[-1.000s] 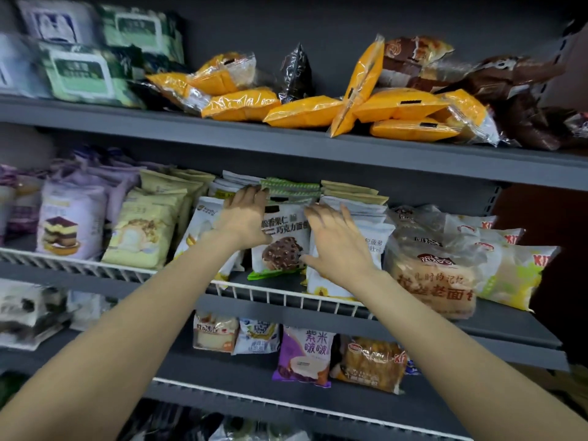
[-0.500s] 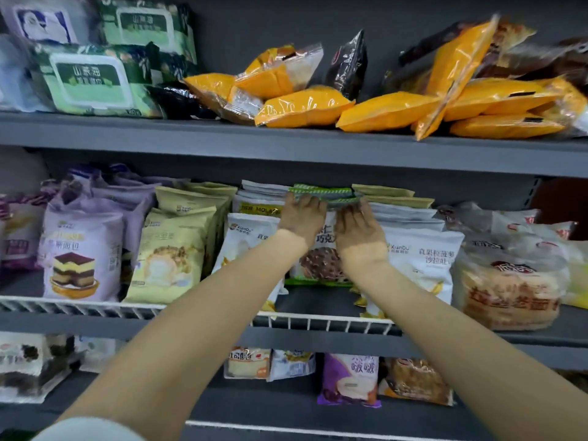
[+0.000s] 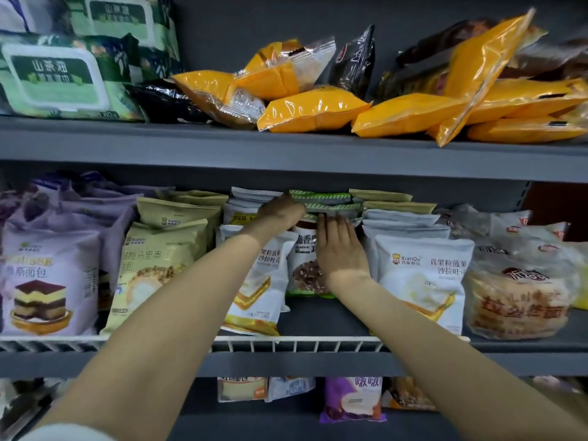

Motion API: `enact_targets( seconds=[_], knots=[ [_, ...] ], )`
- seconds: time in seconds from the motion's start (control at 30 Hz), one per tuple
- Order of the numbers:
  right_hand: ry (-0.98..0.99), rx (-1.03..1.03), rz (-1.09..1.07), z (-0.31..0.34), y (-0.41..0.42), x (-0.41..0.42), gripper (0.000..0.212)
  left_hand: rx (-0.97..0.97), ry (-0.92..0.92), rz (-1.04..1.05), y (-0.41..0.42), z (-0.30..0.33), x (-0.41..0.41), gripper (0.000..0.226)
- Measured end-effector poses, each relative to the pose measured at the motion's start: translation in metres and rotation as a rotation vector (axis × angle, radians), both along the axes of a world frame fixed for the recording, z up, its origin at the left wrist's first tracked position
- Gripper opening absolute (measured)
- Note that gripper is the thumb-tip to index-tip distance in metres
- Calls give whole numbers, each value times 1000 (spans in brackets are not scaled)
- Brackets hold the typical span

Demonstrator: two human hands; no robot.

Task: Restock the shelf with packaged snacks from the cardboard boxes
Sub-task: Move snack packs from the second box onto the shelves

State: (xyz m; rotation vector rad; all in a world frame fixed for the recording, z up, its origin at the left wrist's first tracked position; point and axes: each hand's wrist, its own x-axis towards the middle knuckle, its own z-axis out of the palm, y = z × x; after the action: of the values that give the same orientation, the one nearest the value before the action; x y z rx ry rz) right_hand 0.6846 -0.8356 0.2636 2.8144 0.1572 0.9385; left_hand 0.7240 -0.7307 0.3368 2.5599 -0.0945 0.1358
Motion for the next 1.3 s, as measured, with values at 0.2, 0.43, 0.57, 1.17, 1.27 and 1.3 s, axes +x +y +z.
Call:
enact_targets(
  seconds=[0.2, 0.43, 0.57, 1.17, 1.27, 1.3],
  knots=[
    [27, -24, 3, -5, 0, 6, 50, 24, 71, -62, -5, -1, 13, 22],
    [255, -31, 17, 8, -8, 4, 90, 307, -246, -73, -3, 3, 24, 50],
    [343, 0, -3, 14, -8, 4, 104, 512, -115, -163, 0, -3, 39, 53],
    [329, 91, 2, 16, 2, -10, 107, 198, -405, -164, 22, -6, -34, 32],
    [322, 341, 144, 24, 7, -31, 94, 172, -367, -194, 46, -3, -54, 39],
    [282, 440, 227, 26, 10, -38, 82, 182, -343, -177, 55, -2, -60, 42]
  ],
)
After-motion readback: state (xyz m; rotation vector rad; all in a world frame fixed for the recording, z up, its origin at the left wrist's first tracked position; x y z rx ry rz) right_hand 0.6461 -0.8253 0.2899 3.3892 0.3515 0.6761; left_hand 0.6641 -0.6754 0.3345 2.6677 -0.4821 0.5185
